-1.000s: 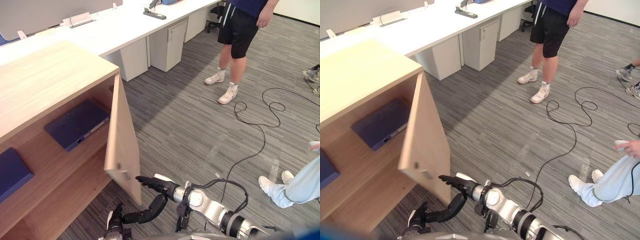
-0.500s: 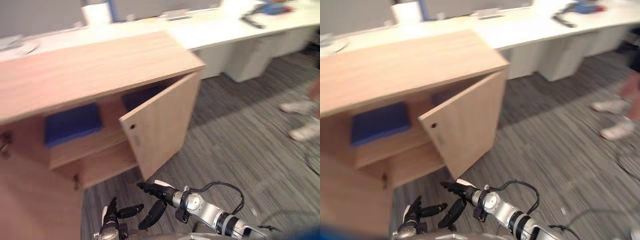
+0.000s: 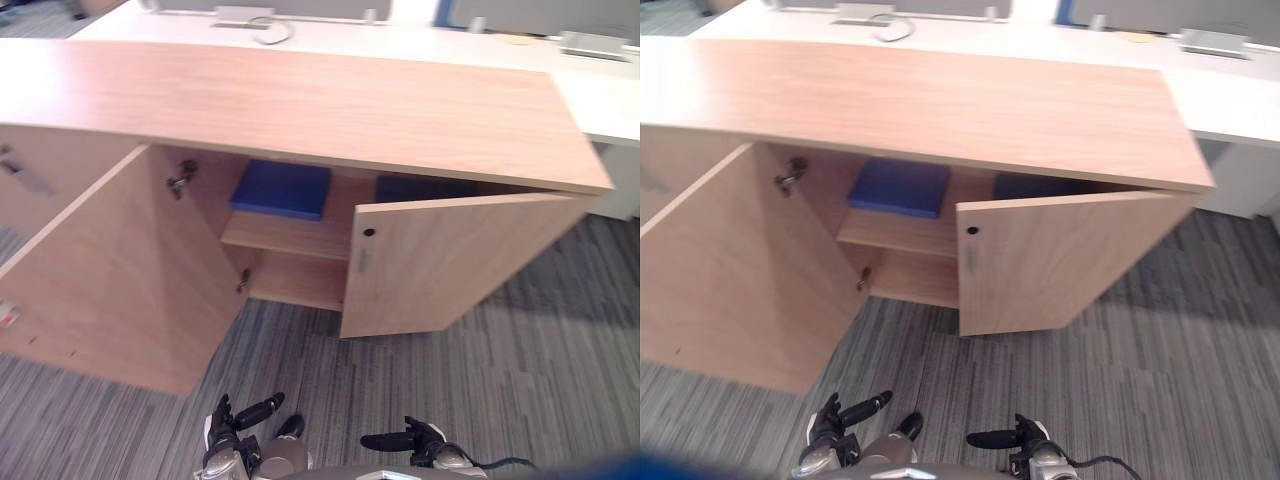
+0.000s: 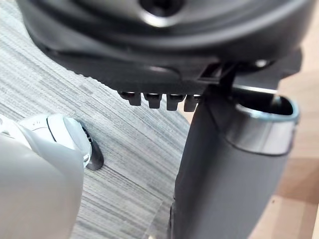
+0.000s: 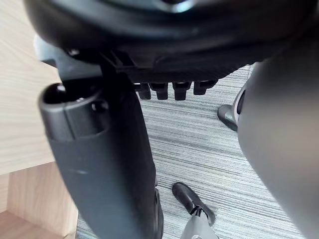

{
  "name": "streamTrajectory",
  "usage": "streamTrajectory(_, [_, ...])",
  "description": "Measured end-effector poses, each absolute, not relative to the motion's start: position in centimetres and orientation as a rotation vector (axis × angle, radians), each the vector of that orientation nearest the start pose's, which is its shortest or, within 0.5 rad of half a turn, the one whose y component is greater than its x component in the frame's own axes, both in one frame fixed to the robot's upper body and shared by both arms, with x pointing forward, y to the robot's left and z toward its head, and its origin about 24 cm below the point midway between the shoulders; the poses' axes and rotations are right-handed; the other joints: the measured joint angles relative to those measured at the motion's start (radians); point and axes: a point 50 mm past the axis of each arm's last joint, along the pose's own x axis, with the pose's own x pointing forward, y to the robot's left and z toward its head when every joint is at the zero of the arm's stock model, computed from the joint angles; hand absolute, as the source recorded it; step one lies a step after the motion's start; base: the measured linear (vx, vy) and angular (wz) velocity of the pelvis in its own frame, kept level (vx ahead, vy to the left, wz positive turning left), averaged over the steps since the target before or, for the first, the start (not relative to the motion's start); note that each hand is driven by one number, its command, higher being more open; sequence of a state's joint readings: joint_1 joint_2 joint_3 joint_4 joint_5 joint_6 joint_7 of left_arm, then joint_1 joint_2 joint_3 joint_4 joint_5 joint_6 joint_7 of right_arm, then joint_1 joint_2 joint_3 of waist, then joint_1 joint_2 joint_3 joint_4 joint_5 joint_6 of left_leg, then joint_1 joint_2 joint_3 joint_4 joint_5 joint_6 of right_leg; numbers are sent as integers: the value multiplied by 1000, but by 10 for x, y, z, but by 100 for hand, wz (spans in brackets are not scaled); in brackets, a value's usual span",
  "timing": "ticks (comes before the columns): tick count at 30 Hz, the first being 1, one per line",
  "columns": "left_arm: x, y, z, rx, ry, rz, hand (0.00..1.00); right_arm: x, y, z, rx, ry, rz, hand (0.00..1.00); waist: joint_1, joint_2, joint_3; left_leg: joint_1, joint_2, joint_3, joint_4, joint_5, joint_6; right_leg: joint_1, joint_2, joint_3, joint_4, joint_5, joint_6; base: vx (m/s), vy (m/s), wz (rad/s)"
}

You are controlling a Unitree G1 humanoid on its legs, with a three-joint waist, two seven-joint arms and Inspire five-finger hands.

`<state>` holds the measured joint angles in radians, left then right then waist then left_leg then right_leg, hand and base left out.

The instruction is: Walk over to the cabinet, pick up the folder, carry it to the office cabinet, place the folder inside the office cabinet, then close the office cabinet door

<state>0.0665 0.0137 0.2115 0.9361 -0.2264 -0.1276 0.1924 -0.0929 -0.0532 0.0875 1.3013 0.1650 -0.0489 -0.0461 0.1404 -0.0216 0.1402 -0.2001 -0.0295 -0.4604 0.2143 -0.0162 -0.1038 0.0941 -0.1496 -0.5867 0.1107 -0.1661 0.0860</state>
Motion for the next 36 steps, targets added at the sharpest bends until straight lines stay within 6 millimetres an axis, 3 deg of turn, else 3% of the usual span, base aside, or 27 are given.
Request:
streamTrajectory(1, [128,200,-142,-192,855,530,100,114,-166,-167,8,1164,-102,100,-1,-3,-1,-18,1,65,0,15,14,-2,-7,-19,2,-1,-1,39,-22,126])
streamTrajectory(2, [132,200,-139,-194,834,531,100,115,-166,-167,21,1162,-115,100,5,-6,1,-34,12,198,-5,27,40,-6,-10,-43,7,-1,-4,44,39,88])
streamTrajectory(3, [130,199,-139,-200,830,543,100,116,-168,-166,22,1158,-126,100,8,-2,5,-52,47,420,38,-23,95,-3,-8,-70,16,-3,-7,67,106,81])
streamTrajectory(4, [123,199,-141,-223,846,568,100,114,-170,-166,30,1154,-144,100,1,7,2,-70,84,595,95,-54,130,6,-7,-92,31,-8,-7,70,119,59])
streamTrajectory(5, [119,200,-142,-230,852,580,100,112,-172,-166,42,1154,-162,100,1,9,0,-69,88,637,105,-51,133,12,-10,-97,41,-13,-2,67,109,52])
streamTrajectory(8, [106,206,-144,-274,861,635,100,109,-173,-167,101,1144,-214,100,-3,-25,-13,-32,34,639,-4,3,152,10,-36,-96,34,-39,5,54,67,37])
streamTrajectory(9, [104,207,-145,-290,863,647,100,109,-174,-166,116,1139,-229,100,-5,-29,-13,16,5,629,-114,59,154,10,-45,-94,24,-39,5,5,26,31])
streamTrajectory(11, [98,207,-147,-361,864,686,100,109,-177,-166,143,1127,-260,100,-17,-10,-24,95,-24,594,-309,160,151,15,-45,-104,16,-40,6,2,17,42])
streamTrajectory(21, [80,221,-146,-696,742,939,100,113,-167,-165,264,1097,-309,100,-33,-7,-30,97,-50,504,-310,164,149,77,-33,-180,-27,-39,11,22,-35,30])
streamTrajectory(23, [78,232,-140,-744,664,1022,100,113,-166,-165,284,1095,-319,100,-32,-12,-31,107,-52,499,-310,158,141,94,-31,-172,-32,-37,12,65,-52,16])
streamTrajectory(27, [83,264,-117,-697,500,1109,100,114,-161,-165,304,1080,-310,100,-32,-19,-35,127,-44,506,-310,145,126,113,-25,-151,-39,-34,0,58,-64,-5])
streamTrajectory(31, [92,306,-82,-452,375,1105,100,113,-162,-164,312,1062,-302,100,-31,-17,-50,150,-32,542,-311,118,116,122,-22,-118,-44,-33,-12,38,-46,-25])
streamTrajectory(33, [96,323,-67,-387,321,1102,100,102,-165,-166,298,1084,-303,100,-31,-16,-83,148,-24,562,-311,105,112,107,-19,-93,-44,-22,-22,60,-15,-28])
streamTrajectory(36, [115,357,-36,-205,255,1038,100,94,-168,-167,287,1104,-297,100,-35,-18,-102,167,-12,569,-310,96,106,115,-14,-78,-32,-13,-34,68,-19,-12])
